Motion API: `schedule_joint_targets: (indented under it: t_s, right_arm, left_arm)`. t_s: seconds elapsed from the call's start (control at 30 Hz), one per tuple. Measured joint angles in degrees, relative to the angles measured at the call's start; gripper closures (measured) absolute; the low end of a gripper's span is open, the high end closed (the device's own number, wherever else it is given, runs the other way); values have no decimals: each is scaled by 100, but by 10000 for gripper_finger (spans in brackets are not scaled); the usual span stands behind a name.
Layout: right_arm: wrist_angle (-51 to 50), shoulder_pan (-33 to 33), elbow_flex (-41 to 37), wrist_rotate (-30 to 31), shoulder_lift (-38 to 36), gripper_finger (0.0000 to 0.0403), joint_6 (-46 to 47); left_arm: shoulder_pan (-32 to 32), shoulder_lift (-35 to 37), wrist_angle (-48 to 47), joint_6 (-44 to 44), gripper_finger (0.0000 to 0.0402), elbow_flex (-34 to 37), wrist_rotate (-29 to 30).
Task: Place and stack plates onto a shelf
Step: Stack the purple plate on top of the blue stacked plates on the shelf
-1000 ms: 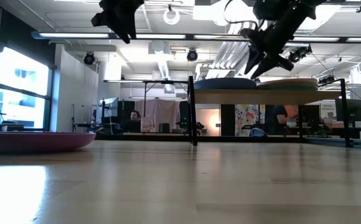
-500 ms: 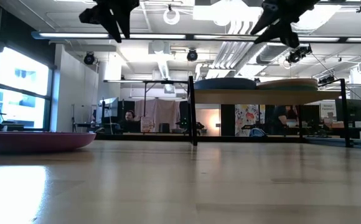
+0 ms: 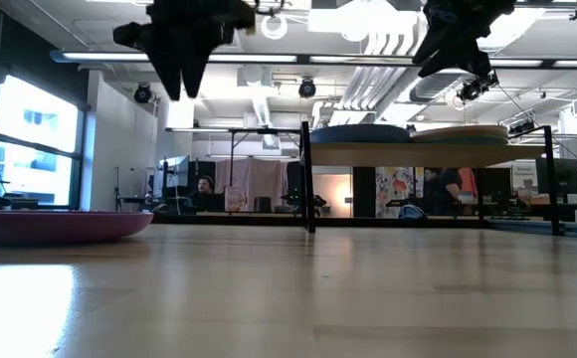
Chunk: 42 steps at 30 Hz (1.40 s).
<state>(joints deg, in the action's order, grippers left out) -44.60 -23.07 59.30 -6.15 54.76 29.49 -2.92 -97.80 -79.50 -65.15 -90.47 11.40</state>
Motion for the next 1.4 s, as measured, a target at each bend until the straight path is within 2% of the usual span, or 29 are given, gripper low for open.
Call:
schedule_joint_targets:
  t_s: [0.47, 0.83, 1.03, 1.23, 1.4]
  right_arm:
    - [-395, 0, -1, -31, 0, 297, -132]
    - [-607, 0, -1, -30, 0, 297, -130]
    - [-603, 0, 1, -28, 0, 297, -132]
    - [-601, 0, -1, -28, 0, 297, -142]
    - [-601, 0, -1, -26, 0, 297, -146]
  left_arm:
    - [-292, -1375, -332, -80, 287, 1, -192]
    - [-330, -1442, -33, -213, 287, 845, -589]
    - [-330, -1442, 585, -175, 287, 1031, -778]
    - [-325, -1441, 716, -124, 287, 1069, -820]
    - [-308, -1438, 1099, -126, 287, 1406, -963]
